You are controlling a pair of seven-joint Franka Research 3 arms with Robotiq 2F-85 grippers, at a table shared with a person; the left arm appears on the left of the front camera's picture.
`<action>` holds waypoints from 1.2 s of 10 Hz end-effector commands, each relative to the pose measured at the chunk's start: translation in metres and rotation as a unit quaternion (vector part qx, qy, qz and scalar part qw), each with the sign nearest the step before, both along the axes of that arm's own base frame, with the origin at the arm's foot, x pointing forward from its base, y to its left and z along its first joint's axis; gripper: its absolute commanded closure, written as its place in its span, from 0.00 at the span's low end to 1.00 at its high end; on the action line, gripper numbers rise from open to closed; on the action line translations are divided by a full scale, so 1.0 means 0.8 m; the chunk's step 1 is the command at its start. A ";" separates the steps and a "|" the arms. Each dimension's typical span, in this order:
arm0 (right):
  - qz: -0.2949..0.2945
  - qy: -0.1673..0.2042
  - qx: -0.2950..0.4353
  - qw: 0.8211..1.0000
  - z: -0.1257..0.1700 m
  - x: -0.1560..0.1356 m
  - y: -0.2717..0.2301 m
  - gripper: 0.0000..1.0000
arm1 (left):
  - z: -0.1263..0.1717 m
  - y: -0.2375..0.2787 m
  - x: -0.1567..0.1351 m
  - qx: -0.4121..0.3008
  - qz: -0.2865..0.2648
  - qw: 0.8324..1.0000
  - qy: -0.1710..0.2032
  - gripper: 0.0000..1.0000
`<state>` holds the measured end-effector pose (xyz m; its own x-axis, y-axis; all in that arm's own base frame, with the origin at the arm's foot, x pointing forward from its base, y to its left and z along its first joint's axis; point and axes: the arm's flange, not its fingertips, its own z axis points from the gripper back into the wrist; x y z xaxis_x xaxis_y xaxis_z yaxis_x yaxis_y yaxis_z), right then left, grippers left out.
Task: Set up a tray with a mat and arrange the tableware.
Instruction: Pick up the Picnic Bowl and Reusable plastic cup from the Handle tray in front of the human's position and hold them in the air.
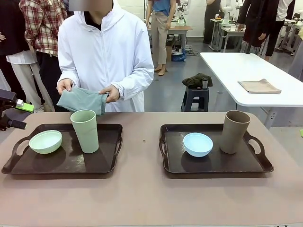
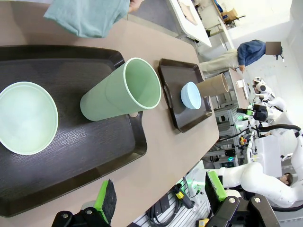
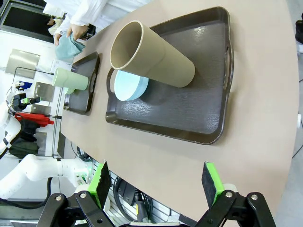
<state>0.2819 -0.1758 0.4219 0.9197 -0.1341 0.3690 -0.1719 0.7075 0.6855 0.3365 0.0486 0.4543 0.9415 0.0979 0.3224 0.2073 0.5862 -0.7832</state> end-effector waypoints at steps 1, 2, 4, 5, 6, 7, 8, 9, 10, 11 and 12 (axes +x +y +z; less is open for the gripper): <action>0.000 0.000 0.000 1.000 0.000 0.000 0.000 0.00 | 0.000 0.000 0.000 0.000 0.000 1.000 0.000 0.00; 0.019 -0.042 0.002 0.999 0.014 0.011 0.006 0.00 | 0.011 0.006 0.003 0.031 0.013 0.999 -0.027 0.00; 0.066 -0.117 -0.048 0.990 0.056 0.046 0.061 0.00 | 0.043 0.003 0.018 0.142 0.014 0.989 -0.049 0.00; 0.090 -0.144 -0.078 0.982 0.074 0.064 0.095 0.00 | 0.057 0.005 0.022 0.183 0.014 0.982 -0.049 0.00; 0.120 -0.177 -0.109 0.971 0.089 0.081 0.133 0.00 | 0.066 0.009 0.026 0.215 0.011 0.976 -0.043 0.00; 0.156 -0.219 -0.129 0.954 0.102 0.098 0.179 0.00 | 0.077 0.014 0.031 0.247 0.005 0.968 -0.030 0.00; 0.186 -0.248 -0.147 0.939 0.107 0.110 0.220 0.00 | 0.083 0.023 0.032 0.276 0.003 0.961 -0.017 0.00; 0.220 -0.279 -0.167 0.920 0.108 0.119 0.261 0.00 | 0.089 0.029 0.031 0.305 -0.004 0.952 -0.003 0.00; 0.256 -0.311 -0.178 0.898 0.109 0.126 0.304 0.00 | 0.099 0.036 0.029 0.329 -0.007 0.944 0.007 0.00; 0.292 -0.345 -0.188 0.872 0.109 0.130 0.346 0.00 | 0.109 0.042 0.026 0.339 -0.005 0.941 0.021 0.00; 0.335 -0.375 -0.205 0.840 0.105 0.136 0.392 0.00 | 0.122 0.049 0.025 0.335 -0.011 0.941 0.038 0.00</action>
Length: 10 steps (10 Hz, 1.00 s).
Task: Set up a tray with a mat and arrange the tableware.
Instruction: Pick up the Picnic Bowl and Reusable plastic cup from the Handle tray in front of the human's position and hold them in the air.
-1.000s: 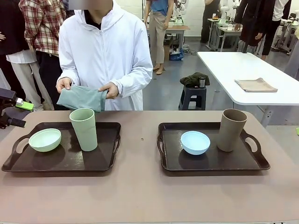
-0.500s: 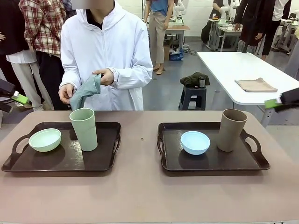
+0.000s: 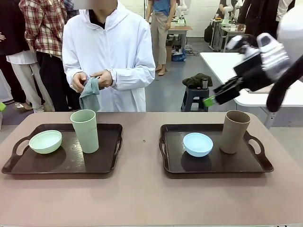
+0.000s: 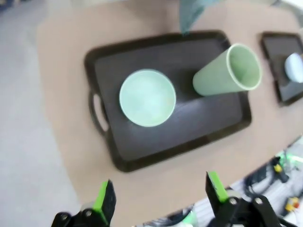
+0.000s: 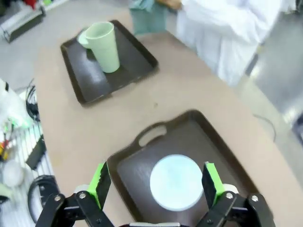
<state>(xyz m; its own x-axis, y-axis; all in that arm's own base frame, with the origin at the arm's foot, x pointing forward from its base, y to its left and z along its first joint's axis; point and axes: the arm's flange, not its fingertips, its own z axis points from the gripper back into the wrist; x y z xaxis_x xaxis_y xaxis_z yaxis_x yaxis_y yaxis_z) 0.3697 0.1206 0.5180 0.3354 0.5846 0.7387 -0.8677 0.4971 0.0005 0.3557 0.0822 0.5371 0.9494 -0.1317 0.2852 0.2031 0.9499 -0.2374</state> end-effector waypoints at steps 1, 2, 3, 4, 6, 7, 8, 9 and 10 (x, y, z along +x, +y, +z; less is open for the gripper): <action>0.080 -0.050 -0.015 0.995 -0.026 0.030 0.057 0.00 | 0.023 0.010 0.001 -0.006 0.006 0.999 0.040 0.00; 0.124 -0.052 -0.031 0.990 -0.042 0.034 0.085 0.00 | 0.023 0.008 0.003 0.001 0.006 0.998 0.055 0.00; 0.158 -0.043 -0.039 0.986 -0.060 0.044 0.109 0.00 | 0.020 0.006 0.009 0.006 0.005 0.998 0.066 0.00; 0.179 -0.036 -0.043 0.982 -0.076 0.055 0.130 0.00 | 0.013 0.003 0.020 0.017 0.006 0.997 0.079 0.00; 0.188 -0.035 -0.033 0.981 -0.087 0.068 0.147 0.00 | 0.012 0.001 0.032 0.023 0.016 0.996 0.088 0.00; 0.175 -0.030 -0.056 0.983 -0.078 0.038 0.140 0.00 | 0.008 0.005 0.013 0.004 0.000 0.998 0.067 0.00; 0.175 -0.030 -0.056 0.983 -0.078 0.038 0.140 0.00 | 0.008 0.005 0.013 0.004 0.000 0.998 0.067 0.00; 0.175 -0.030 -0.056 0.983 -0.078 0.038 0.140 0.00 | 0.008 0.005 0.013 0.004 0.000 0.998 0.067 0.00; 0.175 -0.030 -0.056 0.983 -0.078 0.038 0.140 0.00 | 0.008 0.005 0.013 0.004 0.000 0.998 0.067 0.00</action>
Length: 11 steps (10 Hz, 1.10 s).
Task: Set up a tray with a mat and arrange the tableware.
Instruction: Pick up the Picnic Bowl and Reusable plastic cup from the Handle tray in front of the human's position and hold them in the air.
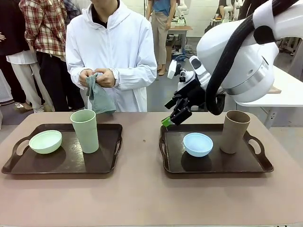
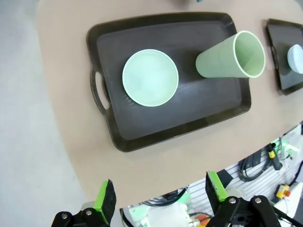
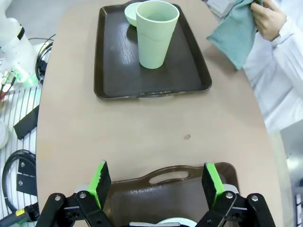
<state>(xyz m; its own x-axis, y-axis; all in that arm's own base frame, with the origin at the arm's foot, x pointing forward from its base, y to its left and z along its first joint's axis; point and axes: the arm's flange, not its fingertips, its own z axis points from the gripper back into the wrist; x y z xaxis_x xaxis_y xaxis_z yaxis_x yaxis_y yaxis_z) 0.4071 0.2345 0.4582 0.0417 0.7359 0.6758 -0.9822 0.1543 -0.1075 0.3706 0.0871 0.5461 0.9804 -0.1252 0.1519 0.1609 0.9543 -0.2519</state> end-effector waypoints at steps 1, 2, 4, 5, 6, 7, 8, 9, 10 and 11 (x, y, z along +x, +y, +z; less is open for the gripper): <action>-0.004 0.007 0.001 1.000 -0.003 -0.009 -0.003 0.00 | -0.003 -0.001 -0.006 -0.002 -0.004 1.000 -0.001 0.00; -0.004 0.007 0.001 1.000 -0.003 -0.009 -0.003 0.00 | -0.003 -0.001 -0.006 -0.002 -0.004 1.000 -0.001 0.00; 0.036 -0.035 0.006 0.999 -0.014 0.004 0.017 0.00 | -0.006 -0.023 0.011 0.053 -0.006 0.998 -0.025 0.00; 0.073 -0.056 0.024 0.995 -0.036 0.012 0.043 0.00 | -0.016 -0.050 0.008 0.108 0.002 0.993 -0.043 0.00; 0.131 -0.052 0.062 0.988 -0.066 0.022 0.082 0.00 | -0.029 -0.073 0.008 0.175 0.002 0.983 -0.052 0.00; 0.153 -0.043 0.071 0.985 -0.082 0.022 0.100 0.00 | -0.049 -0.089 0.002 0.205 0.000 0.977 -0.052 0.00; 0.173 -0.047 0.090 0.980 -0.099 0.028 0.131 0.00 | -0.063 -0.098 0.006 0.217 -0.004 0.975 -0.058 0.00; 0.208 -0.074 0.104 0.970 -0.112 0.030 0.153 0.00 | -0.081 -0.105 0.008 0.225 0.001 0.972 -0.065 0.00; 0.206 -0.072 0.104 0.970 -0.125 0.035 0.173 0.00 | -0.095 -0.108 0.011 0.225 0.001 0.971 -0.081 0.00; 0.189 -0.053 0.107 0.975 -0.137 0.041 0.183 0.00 | -0.112 -0.110 0.009 0.211 0.001 0.973 -0.097 0.00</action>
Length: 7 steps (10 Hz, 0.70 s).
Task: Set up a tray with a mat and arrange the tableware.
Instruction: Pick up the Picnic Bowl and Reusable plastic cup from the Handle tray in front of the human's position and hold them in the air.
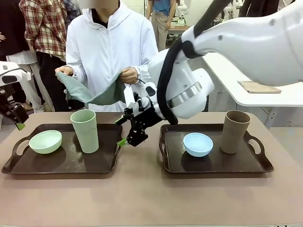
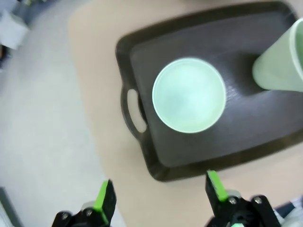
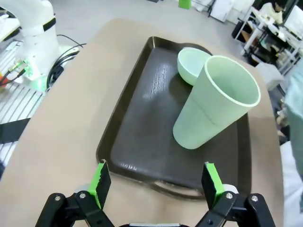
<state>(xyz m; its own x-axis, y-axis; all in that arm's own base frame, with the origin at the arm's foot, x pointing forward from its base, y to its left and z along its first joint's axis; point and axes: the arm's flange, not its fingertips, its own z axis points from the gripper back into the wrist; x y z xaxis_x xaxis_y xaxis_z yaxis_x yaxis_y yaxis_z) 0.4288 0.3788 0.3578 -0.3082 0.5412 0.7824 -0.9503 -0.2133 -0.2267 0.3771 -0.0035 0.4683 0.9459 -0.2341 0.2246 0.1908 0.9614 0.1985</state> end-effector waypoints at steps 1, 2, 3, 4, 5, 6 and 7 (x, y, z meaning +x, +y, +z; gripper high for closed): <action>-0.025 0.020 0.014 0.999 -0.021 0.019 0.016 0.00 | -0.026 0.004 0.003 -0.027 0.005 0.999 -0.033 0.00; -0.031 0.022 0.012 0.999 -0.029 0.023 0.027 0.00 | -0.039 0.006 0.008 -0.063 0.000 0.997 -0.043 0.00; -0.033 0.011 0.021 0.999 -0.030 0.025 0.036 0.00 | -0.047 0.009 0.012 -0.087 -0.005 0.995 -0.042 0.00; -0.047 0.000 0.031 0.998 -0.029 0.027 0.043 0.00 | -0.055 0.011 0.017 -0.096 -0.006 0.995 -0.034 0.00; -0.053 0.008 0.033 0.998 -0.026 0.034 0.049 0.00 | -0.063 0.012 0.029 -0.117 -0.016 0.993 -0.005 0.00; -0.054 0.024 0.036 0.998 -0.022 0.041 0.062 0.00 | -0.064 0.015 0.041 -0.129 -0.025 0.991 0.023 0.00; -0.051 0.031 0.035 0.998 -0.021 0.044 0.069 0.00 | -0.064 0.018 0.048 -0.134 -0.025 0.990 0.038 0.00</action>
<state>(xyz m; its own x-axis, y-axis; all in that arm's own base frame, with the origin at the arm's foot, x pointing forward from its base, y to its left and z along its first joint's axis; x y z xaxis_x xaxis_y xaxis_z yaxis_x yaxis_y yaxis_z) 0.4597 0.4230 0.3468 -0.2333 0.5111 0.8272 -0.9724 -0.1263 -0.1962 0.4045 0.0039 0.4103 0.9471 -0.2019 0.2495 0.2177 0.9753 -0.0372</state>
